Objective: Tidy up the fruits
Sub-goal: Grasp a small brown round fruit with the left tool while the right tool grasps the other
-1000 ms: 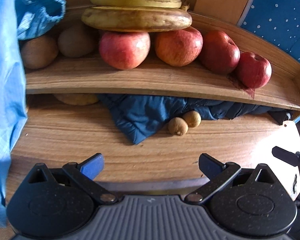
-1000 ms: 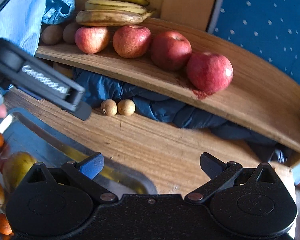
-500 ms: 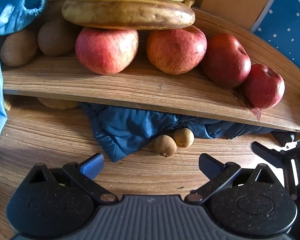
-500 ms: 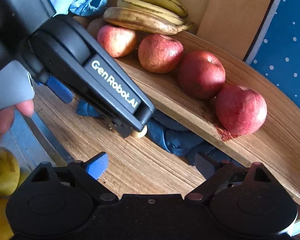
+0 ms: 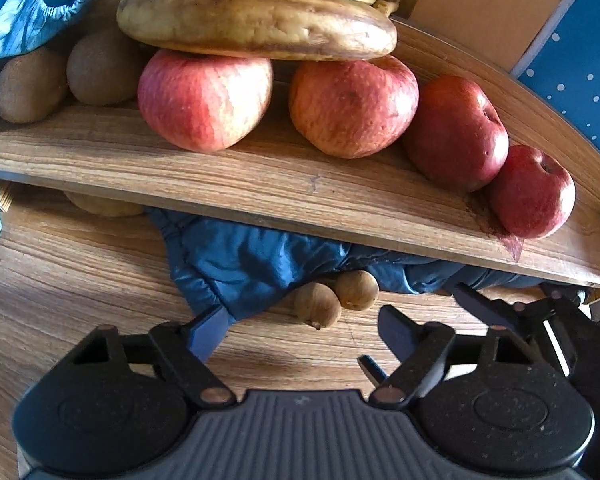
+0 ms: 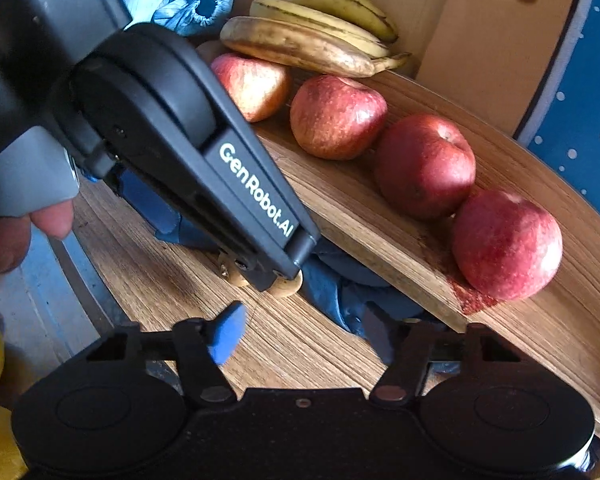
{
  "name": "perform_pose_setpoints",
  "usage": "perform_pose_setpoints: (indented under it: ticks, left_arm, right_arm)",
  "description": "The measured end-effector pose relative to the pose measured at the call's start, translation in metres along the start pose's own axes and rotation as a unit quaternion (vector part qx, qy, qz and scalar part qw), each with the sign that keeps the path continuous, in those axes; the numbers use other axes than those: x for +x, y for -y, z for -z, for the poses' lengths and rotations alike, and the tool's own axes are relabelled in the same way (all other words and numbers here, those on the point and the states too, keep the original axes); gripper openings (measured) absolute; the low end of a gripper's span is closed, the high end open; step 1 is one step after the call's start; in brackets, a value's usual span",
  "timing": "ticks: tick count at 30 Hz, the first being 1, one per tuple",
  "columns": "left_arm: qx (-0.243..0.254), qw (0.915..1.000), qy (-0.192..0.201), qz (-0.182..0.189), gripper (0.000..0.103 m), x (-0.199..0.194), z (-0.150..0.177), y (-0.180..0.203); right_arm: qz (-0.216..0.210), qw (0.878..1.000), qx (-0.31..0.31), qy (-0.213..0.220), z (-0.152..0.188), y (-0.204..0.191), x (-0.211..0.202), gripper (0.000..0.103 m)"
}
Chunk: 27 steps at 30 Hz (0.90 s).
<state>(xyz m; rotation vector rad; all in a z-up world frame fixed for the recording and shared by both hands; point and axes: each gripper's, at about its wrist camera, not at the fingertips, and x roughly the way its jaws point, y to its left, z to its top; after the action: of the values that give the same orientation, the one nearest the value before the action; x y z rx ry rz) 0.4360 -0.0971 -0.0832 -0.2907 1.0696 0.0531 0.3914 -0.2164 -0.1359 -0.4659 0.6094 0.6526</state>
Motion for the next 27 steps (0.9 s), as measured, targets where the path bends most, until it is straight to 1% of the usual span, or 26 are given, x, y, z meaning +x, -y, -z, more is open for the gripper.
perform_pose_setpoints:
  ticks: [2,4,6,10,12,16,21,27]
  left_arm:
    - [-0.002,1.0000,-0.001,0.001,0.077,0.002,-0.002,0.003]
    - [-0.002,1.0000,-0.004,0.001,0.069,0.004,-0.001,0.003]
    - [-0.004,1.0000,-0.005,0.003,0.064,0.005,0.000,0.004]
    - [-0.014,0.9997,-0.011,0.015,0.053,0.009,0.002,0.002]
    - [-0.018,0.9996,-0.012,0.017,0.052,0.012,0.002,0.001]
    - [-0.023,0.9995,-0.015,0.018,0.045,0.018,0.001,-0.003]
    - [-0.028,0.9993,-0.022,0.008,0.042,0.025,-0.002,-0.005]
    - [-0.034,0.9991,-0.026,0.005,0.040,0.029,-0.008,-0.011]
  right_arm:
    - [-0.006,1.000,0.000,0.002,-0.001,0.001,0.001,0.057]
    - [-0.011,1.000,-0.004,0.005,-0.003,0.001,0.003,0.054]
    - [-0.018,1.000,-0.010,0.004,-0.004,0.002,0.005,0.050]
    - [-0.024,0.999,-0.024,0.004,-0.005,0.000,0.007,0.046]
    - [-0.025,0.999,-0.028,0.003,-0.004,-0.002,0.008,0.045]
    - [-0.026,0.999,-0.034,0.002,-0.002,-0.003,0.009,0.043]
    - [-0.029,0.999,-0.043,0.002,-0.001,-0.006,0.010,0.039]
    - [-0.026,0.998,-0.054,0.002,-0.002,-0.013,0.012,0.038]
